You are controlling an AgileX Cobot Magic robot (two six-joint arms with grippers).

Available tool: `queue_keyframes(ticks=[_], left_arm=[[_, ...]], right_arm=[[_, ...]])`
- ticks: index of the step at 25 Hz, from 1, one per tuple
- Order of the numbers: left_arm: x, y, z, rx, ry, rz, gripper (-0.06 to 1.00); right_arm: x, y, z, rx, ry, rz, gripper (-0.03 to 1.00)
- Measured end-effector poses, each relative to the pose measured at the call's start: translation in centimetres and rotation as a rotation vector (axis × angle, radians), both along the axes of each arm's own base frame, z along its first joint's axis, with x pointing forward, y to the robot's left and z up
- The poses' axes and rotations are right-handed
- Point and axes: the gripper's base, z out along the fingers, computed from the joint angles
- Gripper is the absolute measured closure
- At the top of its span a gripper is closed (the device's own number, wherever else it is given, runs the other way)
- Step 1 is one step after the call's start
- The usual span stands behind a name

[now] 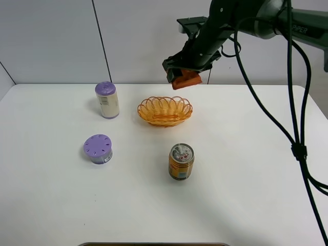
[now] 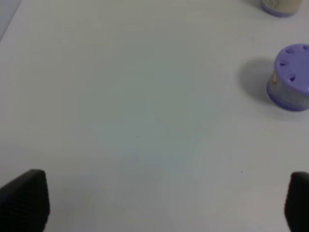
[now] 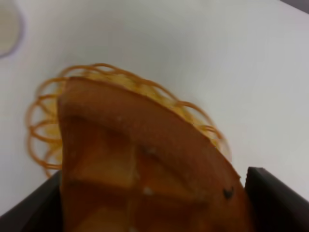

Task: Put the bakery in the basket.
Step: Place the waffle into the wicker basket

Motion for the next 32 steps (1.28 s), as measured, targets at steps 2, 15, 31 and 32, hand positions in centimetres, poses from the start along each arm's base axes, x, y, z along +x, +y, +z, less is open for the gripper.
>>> queue_keyframes(ticks=[2,15,31,32], left_arm=[[0.0,0.0,0.0,0.000,0.000,0.000,-0.05],[0.0,0.0,0.0,0.001,0.000,0.000,-0.05],[0.0,0.0,0.0,0.001,0.000,0.000,-0.05],[0.0,0.0,0.0,0.001,0.000,0.000,-0.05]], right_arm=[[-0.4,1.2,-0.4,0.006,-0.001,0.015,0.29],[0.9,2.6,-8.4,-0.064,0.120,-0.050,0.29],[1.4,2.5,-10.6,-0.076,0.142,-0.127,0.26],[1.3,2.5,-10.7,-0.080,0.152,-0.128,0.23]])
